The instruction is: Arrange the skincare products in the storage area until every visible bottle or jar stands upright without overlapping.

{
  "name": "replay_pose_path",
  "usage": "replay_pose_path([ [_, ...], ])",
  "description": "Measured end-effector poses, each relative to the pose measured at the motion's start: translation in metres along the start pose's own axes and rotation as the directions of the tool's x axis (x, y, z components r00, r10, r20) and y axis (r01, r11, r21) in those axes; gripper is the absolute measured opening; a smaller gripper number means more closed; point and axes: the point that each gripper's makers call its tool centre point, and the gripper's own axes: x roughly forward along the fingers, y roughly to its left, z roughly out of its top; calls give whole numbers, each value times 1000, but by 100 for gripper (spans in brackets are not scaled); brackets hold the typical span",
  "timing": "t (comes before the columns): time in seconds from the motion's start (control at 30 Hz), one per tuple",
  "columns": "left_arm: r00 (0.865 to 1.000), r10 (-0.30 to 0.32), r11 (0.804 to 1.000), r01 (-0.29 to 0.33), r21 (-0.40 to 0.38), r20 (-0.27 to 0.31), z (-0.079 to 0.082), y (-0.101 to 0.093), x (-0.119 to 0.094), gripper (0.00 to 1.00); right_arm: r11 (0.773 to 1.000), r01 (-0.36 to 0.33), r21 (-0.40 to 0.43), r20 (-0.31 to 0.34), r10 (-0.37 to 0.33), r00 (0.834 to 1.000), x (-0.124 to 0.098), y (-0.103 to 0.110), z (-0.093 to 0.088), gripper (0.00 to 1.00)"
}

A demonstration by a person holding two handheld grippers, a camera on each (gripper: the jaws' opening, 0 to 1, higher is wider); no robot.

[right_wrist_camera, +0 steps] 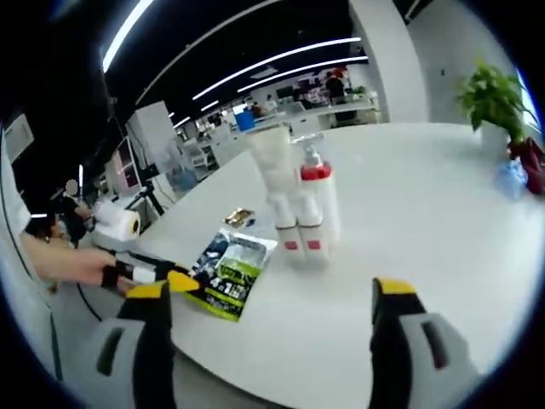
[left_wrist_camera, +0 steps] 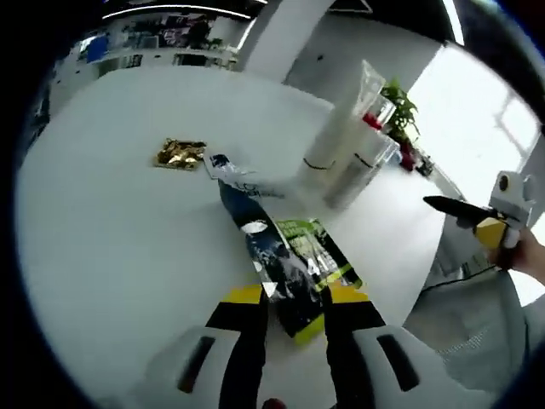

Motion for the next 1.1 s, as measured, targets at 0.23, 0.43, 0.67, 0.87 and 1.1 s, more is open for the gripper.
replay_pose_path([
  [0.23, 999, 35, 976, -38, 215, 19, 15, 0, 2, 32, 1000, 4, -1, 2, -4, 1000, -1, 0, 0, 98],
  [0.43, 999, 2, 924, 11, 382, -34, 10, -9, 26, 40, 1000, 10, 0, 5, -10, 1000, -2, -1, 1, 98],
  [0.67, 996, -5, 930, 36, 367, -85, 0, -4, 41, 44, 1000, 20, -1, 5, -20, 1000, -3, -3, 0, 98],
  [0.87, 996, -8, 912, 42, 409, -85, 9, 3, 43, 38, 999, 30, 12, 7, -30, 1000, -4, -5, 0, 98],
  [1.1, 996, 8, 907, 29, 421, -86, 19, 10, 51, 38, 999, 33, 14, 4, -33, 999, -4, -5, 0, 98],
])
